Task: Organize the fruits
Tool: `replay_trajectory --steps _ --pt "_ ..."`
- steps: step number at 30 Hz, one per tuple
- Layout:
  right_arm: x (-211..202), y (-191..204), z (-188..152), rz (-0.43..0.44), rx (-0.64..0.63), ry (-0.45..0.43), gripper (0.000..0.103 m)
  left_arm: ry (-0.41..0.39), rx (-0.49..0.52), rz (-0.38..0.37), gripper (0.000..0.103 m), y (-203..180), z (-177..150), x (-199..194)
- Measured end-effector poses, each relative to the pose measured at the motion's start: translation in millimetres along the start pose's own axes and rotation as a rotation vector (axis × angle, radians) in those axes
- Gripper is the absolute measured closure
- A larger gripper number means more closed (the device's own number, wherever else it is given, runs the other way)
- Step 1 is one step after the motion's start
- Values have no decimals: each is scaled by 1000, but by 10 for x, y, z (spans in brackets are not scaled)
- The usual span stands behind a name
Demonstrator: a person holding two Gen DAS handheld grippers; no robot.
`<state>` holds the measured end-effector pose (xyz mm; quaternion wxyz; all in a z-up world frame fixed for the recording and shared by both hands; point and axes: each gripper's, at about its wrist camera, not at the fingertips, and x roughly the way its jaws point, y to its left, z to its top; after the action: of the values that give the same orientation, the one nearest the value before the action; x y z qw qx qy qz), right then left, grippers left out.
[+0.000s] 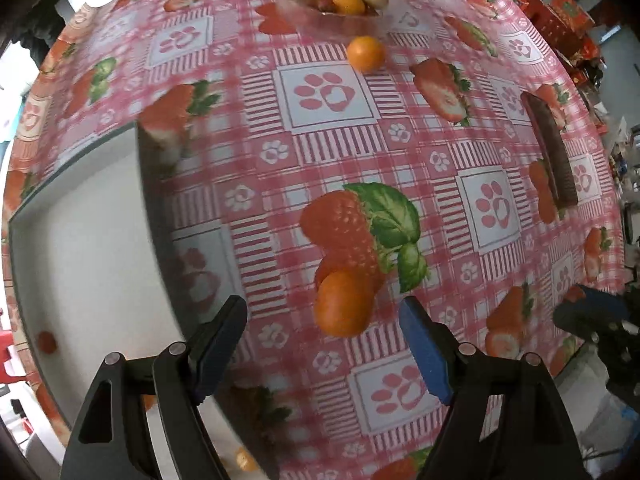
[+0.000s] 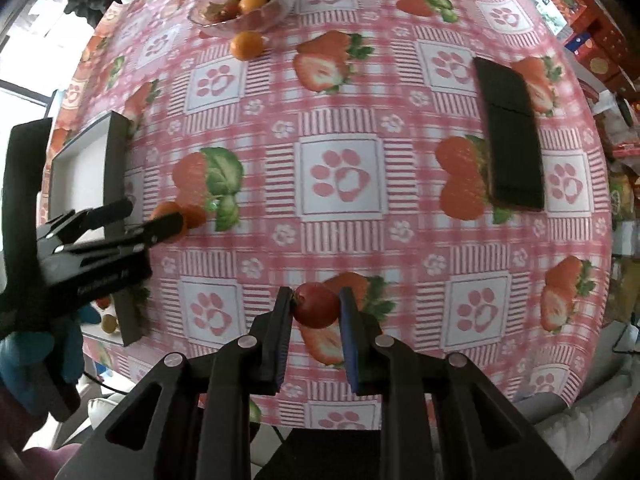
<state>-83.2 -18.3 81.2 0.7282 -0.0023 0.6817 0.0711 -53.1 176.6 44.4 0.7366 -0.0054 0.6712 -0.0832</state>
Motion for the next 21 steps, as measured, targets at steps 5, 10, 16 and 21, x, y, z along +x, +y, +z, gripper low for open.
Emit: replay_trajectory --steps 5,10,16,21 --pt "-6 -33 14 -2 -1 1 78 37 -7 -14 59 -30 68 179" --pt "4 67 67 12 -19 -4 78 52 -57 -78 66 78 4 154" --pt "24 303 144 31 -62 -9 78 -21 -134 -129 66 337 -95 -220" --pt "44 548 194 43 -114 -10 78 -77 -179 -123 66 587 -189 -494"
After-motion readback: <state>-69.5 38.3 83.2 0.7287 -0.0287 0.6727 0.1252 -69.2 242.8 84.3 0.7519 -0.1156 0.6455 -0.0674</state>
